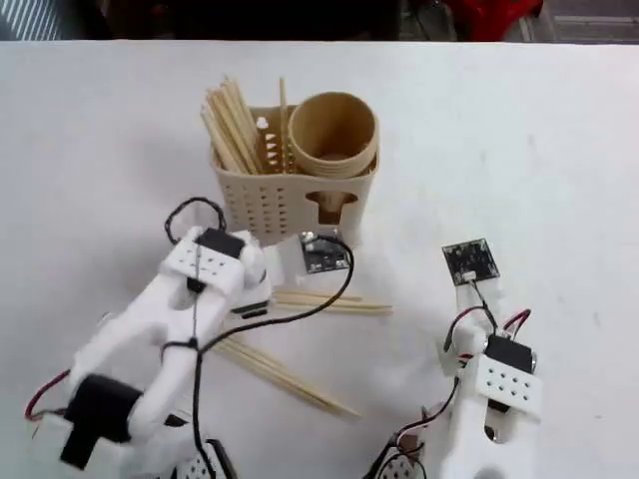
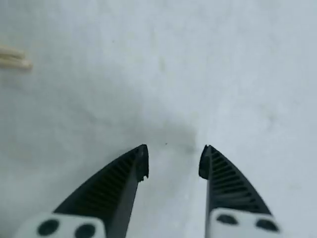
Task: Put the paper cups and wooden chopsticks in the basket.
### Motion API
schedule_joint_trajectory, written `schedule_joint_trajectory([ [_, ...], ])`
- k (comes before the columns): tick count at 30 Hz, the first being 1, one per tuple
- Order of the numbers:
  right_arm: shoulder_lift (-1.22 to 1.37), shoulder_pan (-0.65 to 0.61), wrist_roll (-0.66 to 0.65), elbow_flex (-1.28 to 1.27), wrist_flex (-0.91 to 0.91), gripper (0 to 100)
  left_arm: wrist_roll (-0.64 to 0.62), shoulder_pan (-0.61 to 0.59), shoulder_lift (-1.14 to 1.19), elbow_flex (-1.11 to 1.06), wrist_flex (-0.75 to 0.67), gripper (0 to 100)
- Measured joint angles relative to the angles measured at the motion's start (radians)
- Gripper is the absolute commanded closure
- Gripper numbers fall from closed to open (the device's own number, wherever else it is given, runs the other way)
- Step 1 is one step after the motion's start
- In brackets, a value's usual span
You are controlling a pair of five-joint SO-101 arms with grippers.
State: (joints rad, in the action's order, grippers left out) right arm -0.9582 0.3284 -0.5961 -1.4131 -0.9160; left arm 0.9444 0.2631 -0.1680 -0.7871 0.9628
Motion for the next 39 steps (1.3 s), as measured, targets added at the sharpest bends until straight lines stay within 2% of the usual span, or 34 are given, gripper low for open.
schedule_joint_trajectory([
  [4,0.0,-0.002,0.0,-0.003,0.003,81.8,0.006,0.0,0.101,0.002,-0.069,85],
  [7,0.0,0.0,0.0,-0.003,0.003,81.8,0.006,0.002,0.137,0.035,-0.06,86],
  [12,0.0,0.0,0.0,-0.005,0.005,81.8,0.006,0.003,0.187,0.094,-0.009,98],
  [23,0.0,0.0,0.0,-0.023,0.041,81.8,0.051,0.02,0.207,0.135,0.08,98],
  [28,0.0,0.0,0.0,-0.023,0.041,81.8,0.049,0.025,0.155,0.18,0.218,98],
  [34,0.0,0.0,0.0,-0.023,0.041,81.8,0.049,0.023,-0.087,0.267,0.431,98],
  [39,0.0,0.0,0.0,-0.023,0.041,81.8,0.009,0.023,-0.282,0.354,0.552,98],
])
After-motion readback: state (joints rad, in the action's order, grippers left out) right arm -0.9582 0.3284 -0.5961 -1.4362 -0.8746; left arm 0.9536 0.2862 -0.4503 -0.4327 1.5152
